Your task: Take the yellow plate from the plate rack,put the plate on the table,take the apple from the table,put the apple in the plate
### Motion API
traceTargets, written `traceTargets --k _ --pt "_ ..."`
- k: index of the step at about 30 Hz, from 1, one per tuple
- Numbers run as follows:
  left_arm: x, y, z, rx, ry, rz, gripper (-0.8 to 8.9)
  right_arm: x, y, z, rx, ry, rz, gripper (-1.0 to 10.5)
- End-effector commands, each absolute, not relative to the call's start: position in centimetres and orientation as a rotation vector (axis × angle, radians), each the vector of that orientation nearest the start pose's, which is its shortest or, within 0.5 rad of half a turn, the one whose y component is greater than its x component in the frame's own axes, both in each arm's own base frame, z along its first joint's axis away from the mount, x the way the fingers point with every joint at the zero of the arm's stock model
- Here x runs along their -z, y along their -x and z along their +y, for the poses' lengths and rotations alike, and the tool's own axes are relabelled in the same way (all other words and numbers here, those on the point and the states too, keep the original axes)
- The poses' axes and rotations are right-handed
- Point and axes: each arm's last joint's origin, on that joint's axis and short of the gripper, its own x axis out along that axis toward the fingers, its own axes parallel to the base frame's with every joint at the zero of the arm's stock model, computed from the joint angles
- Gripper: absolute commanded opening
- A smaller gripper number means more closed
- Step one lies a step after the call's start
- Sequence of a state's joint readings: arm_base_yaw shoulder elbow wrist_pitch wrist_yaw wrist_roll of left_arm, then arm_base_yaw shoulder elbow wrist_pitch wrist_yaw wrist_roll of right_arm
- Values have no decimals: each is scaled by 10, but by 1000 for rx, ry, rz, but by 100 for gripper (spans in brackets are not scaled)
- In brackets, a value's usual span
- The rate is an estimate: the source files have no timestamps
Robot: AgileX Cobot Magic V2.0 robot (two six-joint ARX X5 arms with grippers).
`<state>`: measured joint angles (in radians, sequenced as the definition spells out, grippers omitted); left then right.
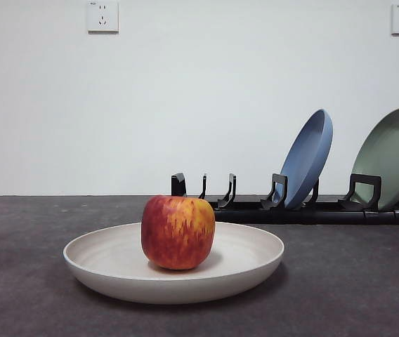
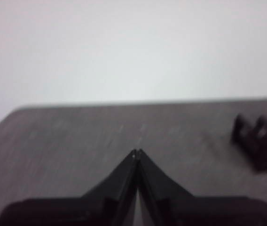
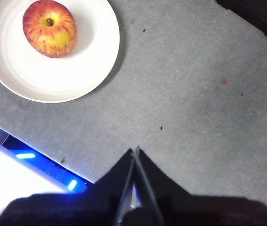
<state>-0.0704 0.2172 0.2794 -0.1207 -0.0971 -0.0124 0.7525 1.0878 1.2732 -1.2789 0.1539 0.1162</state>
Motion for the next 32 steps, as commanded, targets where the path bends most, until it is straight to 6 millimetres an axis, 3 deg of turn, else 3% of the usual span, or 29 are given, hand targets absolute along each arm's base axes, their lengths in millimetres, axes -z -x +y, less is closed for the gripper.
traceTargets --k 1,7,13,32 --pt "-210 -99 -1 -55 -13 74 -4 -354 -129 115 -470 380 1024 1" --pt "-172 -98 2 -72 -5 126 -4 -354 -129 115 -470 380 1024 1" --pt "-148 -97 1 -65 35 181 -3 -354 -129 115 -470 380 1024 1" --pt "-148 -98 1 -70 68 191 -3 -354 -129 115 -470 380 1024 1"
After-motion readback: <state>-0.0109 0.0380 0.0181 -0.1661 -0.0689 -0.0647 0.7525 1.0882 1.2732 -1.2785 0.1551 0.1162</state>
